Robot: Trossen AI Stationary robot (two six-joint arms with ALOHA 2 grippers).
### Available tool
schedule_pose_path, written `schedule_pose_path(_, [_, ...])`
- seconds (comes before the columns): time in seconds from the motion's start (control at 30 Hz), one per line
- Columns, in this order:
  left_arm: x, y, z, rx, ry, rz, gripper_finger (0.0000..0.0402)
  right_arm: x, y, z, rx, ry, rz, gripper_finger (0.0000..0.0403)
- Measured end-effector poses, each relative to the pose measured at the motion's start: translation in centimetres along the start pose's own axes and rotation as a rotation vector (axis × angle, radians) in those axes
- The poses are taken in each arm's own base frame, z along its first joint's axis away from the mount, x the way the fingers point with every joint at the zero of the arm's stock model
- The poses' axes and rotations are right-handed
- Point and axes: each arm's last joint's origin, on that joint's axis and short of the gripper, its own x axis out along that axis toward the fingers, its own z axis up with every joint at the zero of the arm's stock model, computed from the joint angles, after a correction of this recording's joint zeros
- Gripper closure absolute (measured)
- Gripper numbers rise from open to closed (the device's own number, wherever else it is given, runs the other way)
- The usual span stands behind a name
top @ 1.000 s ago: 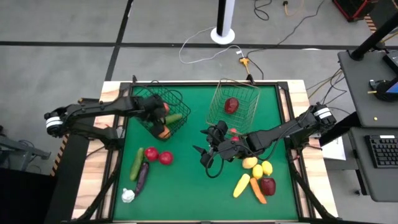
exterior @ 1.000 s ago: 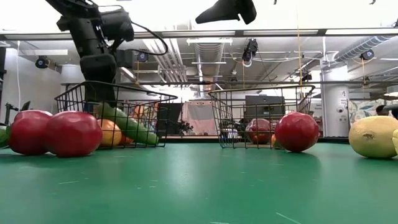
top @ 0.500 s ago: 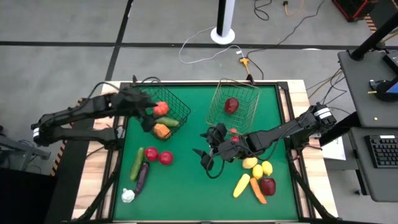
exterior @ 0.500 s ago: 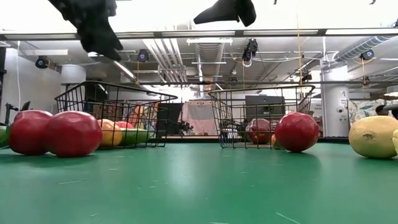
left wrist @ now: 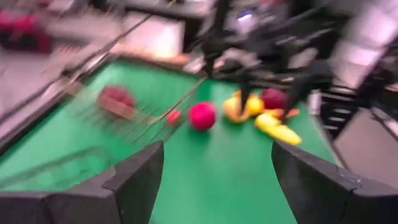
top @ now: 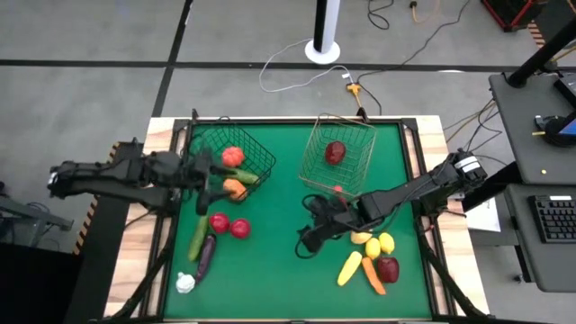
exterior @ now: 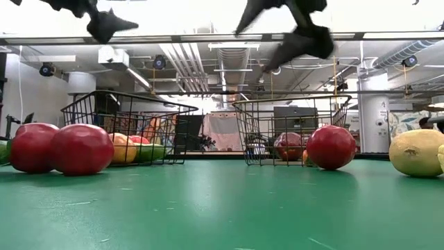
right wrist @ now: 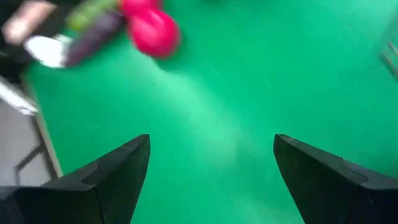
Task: Sort produce into baskets
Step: Put the left yellow lemon into the gold wire basket
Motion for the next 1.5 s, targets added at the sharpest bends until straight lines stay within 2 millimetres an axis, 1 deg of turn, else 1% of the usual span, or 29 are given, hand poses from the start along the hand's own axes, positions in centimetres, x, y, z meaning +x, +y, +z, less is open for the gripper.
schedule_pose_path(0.07, [0.4,-0.9,-0.6,0.061,-0.037,-0.066,0.0121,-0.1,-0.4,-0.5,0.048,0.058,-0.033,0.0069])
schedule_pose_path(0.13, [0.8,-1.7,-1.1,0.094,-0.059,-0.078,0.0121,-0.1,-0.5,-0.9,0.077,0.111,-0.037,0.0069])
schedule_pose_path(0.3, [1.6,-2.7,-2.2,0.143,-0.047,0.009,0.0121,-0.2,-0.6,-1.3,0.123,0.227,-0.027,0.007])
schedule_pose_path(0.4, [1.9,-3.1,-2.5,0.152,-0.03,0.014,0.0121,-0.8,-0.9,-1.5,0.133,0.288,-0.086,0.0072])
schedule_pose_path(0.53, [2.1,-3.2,-2.6,0.133,-0.022,0.021,0.0121,-2.5,-1.6,-1.9,0.173,0.372,-0.26,0.0079])
schedule_pose_path(0.7, [2.0,-3.0,-2.6,0.058,-0.031,0.068,0.0121,-4.9,-2.8,-2.5,0.18,0.448,-0.51,0.009])
schedule_pose_path(0.83, [1.8,-2.9,-2.5,0.013,0.006,0.076,0.0121,-5.7,-3.7,-3.0,0.166,0.517,-0.626,0.0095])
schedule_pose_path(1.1, [1.8,-3.0,-2.4,0.004,0.021,0.076,0.0121,-5.2,-4.0,-3.4,0.172,0.533,-0.624,0.009])
schedule_pose_path(1.37, [2.1,-3.1,-2.5,0.009,0.036,0.08,0.0121,-3.0,-4.6,-4.7,0.188,0.522,-0.562,0.007])
schedule_pose_path(1.5, [2.2,-3.1,-2.6,0.011,0.04,0.081,0.0121,-2.3,-5.4,-5.4,0.203,0.541,-0.578,0.0056])
